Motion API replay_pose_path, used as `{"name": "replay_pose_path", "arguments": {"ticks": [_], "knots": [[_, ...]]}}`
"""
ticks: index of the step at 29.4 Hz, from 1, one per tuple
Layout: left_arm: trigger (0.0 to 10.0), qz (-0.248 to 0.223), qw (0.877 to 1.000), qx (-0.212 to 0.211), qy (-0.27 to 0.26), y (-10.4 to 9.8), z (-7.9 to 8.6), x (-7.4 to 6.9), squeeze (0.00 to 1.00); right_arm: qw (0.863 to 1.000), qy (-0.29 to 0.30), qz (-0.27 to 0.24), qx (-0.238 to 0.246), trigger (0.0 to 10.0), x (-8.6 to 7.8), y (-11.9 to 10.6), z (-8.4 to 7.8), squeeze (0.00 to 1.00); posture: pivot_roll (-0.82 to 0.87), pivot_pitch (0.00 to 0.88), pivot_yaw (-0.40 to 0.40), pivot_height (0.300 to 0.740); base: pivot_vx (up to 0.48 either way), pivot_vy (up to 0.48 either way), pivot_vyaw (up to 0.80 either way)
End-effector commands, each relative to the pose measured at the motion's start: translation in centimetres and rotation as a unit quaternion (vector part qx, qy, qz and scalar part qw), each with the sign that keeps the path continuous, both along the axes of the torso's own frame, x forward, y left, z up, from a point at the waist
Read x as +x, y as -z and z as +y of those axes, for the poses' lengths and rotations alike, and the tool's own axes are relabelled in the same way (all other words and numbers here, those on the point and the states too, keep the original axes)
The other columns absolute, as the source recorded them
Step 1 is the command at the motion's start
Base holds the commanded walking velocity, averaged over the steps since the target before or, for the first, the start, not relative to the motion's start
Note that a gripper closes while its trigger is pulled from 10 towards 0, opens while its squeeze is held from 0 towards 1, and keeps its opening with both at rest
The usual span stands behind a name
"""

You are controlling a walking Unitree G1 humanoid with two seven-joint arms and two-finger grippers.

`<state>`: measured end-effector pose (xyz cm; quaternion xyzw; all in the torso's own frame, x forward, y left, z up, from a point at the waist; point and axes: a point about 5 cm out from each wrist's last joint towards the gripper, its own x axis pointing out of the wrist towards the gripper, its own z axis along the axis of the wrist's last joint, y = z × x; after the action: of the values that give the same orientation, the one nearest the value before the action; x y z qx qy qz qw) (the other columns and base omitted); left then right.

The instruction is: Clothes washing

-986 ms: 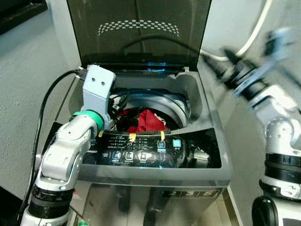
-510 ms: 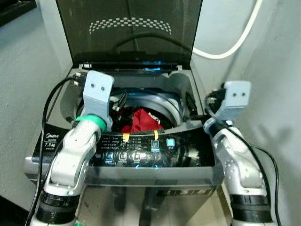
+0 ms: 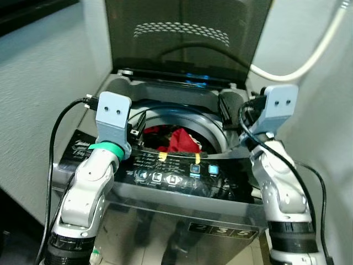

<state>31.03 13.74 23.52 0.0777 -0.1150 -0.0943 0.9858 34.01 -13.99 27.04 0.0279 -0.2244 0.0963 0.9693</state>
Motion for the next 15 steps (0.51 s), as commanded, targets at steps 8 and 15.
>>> {"name": "replay_pose_path", "arguments": {"ticks": [8,15], "knots": [[10.0,-0.01,1.0,0.002,0.004,-0.02,-0.34,-0.18,0.0,1.0,0.002,-0.006,0.011,10.0,0.5,-0.32,-0.78,0.0,0.04,0.001,-0.045,0.74,0.0,0.0,0.8],[10.0,-0.012,1.0,0.0,0.002,-0.1,-0.29,-0.11,0.0,1.0,0.004,-0.009,0.012,10.0,0.66,-0.52,-0.87,0.0,0.04,0.0,-0.046,0.74,0.0,0.0,0.8]]}}
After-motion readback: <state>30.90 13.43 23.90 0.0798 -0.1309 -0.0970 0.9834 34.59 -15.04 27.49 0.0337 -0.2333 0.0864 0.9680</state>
